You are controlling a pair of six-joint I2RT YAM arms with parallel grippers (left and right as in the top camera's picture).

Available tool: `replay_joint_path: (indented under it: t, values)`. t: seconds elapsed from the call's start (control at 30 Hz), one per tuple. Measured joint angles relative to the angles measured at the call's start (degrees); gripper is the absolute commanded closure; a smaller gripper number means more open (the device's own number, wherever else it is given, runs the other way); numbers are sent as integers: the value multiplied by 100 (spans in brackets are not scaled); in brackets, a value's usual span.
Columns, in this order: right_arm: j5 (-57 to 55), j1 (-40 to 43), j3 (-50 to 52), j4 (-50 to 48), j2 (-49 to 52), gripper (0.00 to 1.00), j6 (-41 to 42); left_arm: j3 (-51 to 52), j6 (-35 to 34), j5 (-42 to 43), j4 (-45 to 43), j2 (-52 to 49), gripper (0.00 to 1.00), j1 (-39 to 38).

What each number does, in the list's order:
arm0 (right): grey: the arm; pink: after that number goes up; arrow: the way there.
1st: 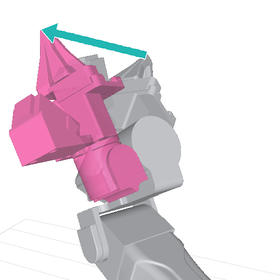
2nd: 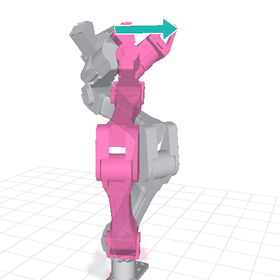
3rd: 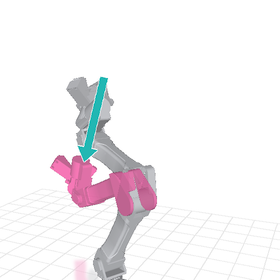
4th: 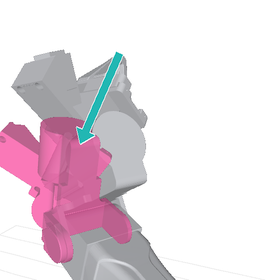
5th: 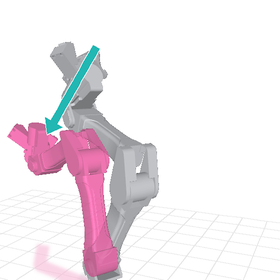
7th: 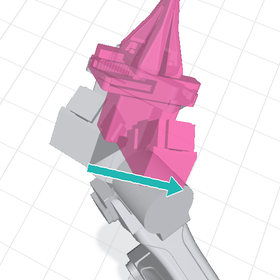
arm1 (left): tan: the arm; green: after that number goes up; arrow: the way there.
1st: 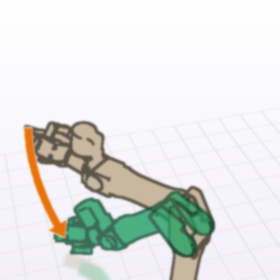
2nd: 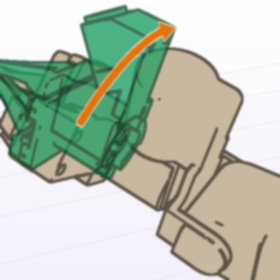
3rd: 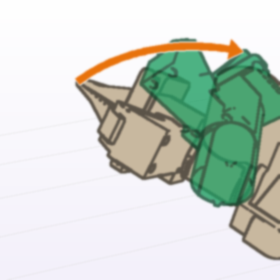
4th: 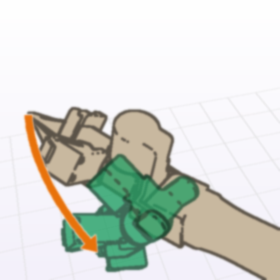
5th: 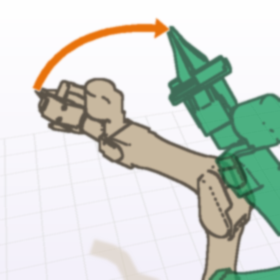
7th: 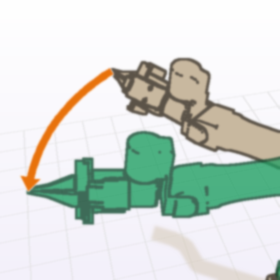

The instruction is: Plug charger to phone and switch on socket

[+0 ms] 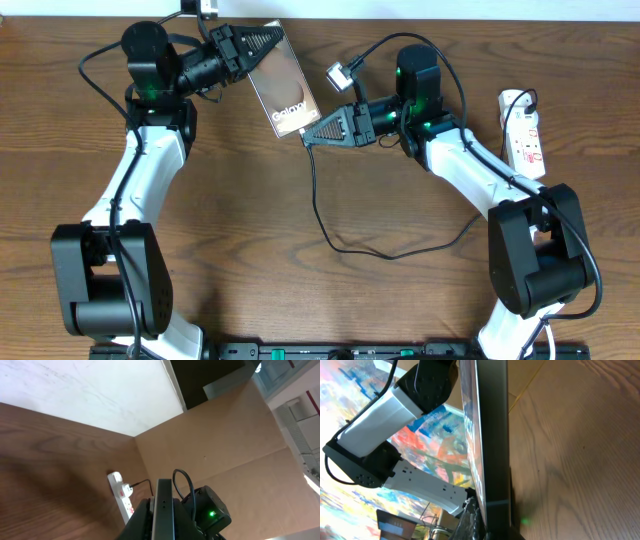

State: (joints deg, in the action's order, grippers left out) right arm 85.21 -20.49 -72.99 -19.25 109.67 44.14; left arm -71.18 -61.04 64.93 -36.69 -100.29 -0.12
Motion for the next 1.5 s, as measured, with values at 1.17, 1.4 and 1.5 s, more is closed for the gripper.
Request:
replay_joint_path:
  t: [1.17, 1.4, 1.5]
  values:
    - [-372, 0, 0, -37, 0, 99, 0, 0, -24, 9, 35, 0, 93, 372]
    - [-385, 0, 0, 39, 0, 99, 0, 0, -66, 61, 37, 0, 92, 778]
    - [-415, 0, -2, 289, 0, 99, 2, 0, -186, 76, 37, 0, 93, 1062]
